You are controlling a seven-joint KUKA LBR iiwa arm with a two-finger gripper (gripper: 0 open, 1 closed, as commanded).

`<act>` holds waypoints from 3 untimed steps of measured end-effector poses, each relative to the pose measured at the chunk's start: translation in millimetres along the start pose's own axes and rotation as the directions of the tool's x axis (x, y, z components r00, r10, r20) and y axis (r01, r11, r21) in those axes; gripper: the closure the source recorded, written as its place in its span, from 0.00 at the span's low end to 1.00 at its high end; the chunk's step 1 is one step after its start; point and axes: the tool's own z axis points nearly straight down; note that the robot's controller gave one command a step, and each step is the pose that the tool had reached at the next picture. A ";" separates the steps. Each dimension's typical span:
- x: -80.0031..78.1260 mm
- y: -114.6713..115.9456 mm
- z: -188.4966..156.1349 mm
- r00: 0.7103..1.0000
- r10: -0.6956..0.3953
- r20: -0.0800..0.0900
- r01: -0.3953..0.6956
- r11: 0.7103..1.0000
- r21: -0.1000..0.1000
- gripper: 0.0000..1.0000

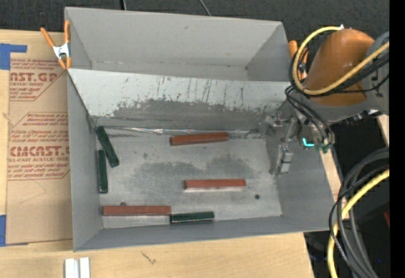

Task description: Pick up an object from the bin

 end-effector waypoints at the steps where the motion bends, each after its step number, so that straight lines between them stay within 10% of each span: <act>1: -1.9 0.3 -4.1 1.000 -0.001 0.007 0.001 1.000 0.001 0.00; 2: 10.6 5.4 21.4 0.991 -0.129 0.017 0.129 0.992 0.005 0.00; 3: 37.3 59.4 82.5 0.881 -0.474 0.006 0.474 0.881 0.002 1.00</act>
Offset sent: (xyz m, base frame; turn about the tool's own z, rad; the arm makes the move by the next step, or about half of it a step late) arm -0.0390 0.0138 -0.0725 -0.3331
